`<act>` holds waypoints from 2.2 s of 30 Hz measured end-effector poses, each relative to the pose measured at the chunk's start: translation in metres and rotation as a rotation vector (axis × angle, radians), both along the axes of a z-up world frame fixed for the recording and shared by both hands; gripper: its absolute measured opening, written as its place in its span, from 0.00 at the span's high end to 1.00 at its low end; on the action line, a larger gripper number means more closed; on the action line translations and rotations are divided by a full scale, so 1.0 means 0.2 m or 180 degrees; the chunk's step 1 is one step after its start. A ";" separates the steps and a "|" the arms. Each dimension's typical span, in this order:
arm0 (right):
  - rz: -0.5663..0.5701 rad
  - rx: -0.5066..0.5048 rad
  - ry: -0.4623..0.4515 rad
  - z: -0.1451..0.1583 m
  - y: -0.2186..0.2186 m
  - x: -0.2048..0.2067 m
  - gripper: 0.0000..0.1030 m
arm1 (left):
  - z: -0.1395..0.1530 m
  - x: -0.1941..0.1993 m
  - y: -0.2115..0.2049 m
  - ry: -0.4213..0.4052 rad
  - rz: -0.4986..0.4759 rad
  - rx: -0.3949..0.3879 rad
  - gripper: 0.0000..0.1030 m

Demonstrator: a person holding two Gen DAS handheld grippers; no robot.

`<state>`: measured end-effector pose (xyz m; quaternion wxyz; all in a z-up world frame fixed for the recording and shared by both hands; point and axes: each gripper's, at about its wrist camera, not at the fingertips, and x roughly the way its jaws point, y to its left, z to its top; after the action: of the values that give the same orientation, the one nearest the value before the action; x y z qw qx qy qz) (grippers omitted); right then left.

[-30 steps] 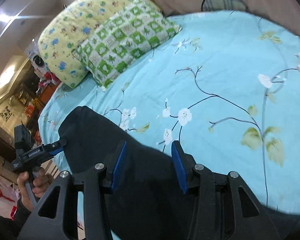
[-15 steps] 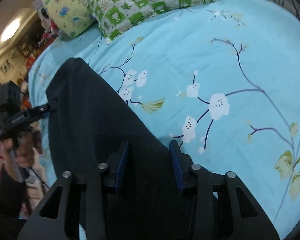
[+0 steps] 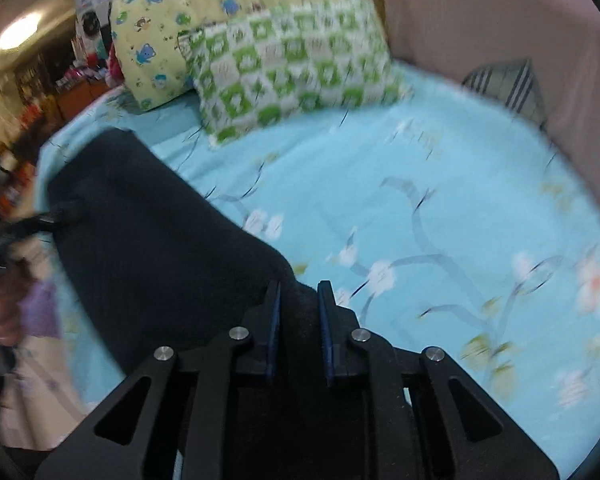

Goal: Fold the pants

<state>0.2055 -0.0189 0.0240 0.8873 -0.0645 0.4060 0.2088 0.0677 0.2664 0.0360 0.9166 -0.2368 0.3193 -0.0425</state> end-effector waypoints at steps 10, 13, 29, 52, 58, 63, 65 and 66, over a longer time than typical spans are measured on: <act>-0.0184 -0.0205 0.0121 -0.21 0.13 0.12 0.79 | -0.26 0.15 0.08 0.0509 0.0020 0.0301 0.78; -0.0306 -0.0062 0.0133 -0.20 0.08 0.09 0.68 | -0.24 0.12 0.08 0.0537 0.0089 0.0438 0.64; -0.1074 0.1120 0.0241 -0.05 -0.47 -0.48 0.56 | 0.08 0.05 -0.37 0.0144 -0.0434 0.0692 0.48; -0.2613 0.1424 0.0159 -0.16 -1.16 -1.23 0.49 | 0.03 0.23 -1.55 0.0265 -0.2195 0.0840 0.39; -0.2981 0.1542 0.0123 -0.19 -1.31 -1.34 0.48 | 0.02 0.30 -1.80 0.0309 -0.2578 0.0912 0.35; -0.3268 0.1652 0.0139 -0.23 -1.43 -1.40 0.48 | 0.00 0.36 -2.05 0.0386 -0.2916 0.0930 0.35; -0.3368 0.1698 0.0162 -0.25 -1.46 -1.40 0.48 | -0.01 0.37 -2.13 0.0410 -0.3038 0.0926 0.35; -0.3401 0.1722 0.0174 -0.26 -1.47 -1.40 0.48 | -0.01 0.38 -2.18 0.0428 -0.3108 0.0931 0.35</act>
<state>-0.0745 -0.3131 -0.0280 0.8436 0.3821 0.3374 -0.1687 0.1434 -0.1689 0.0337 0.7909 0.0684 0.4535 -0.4051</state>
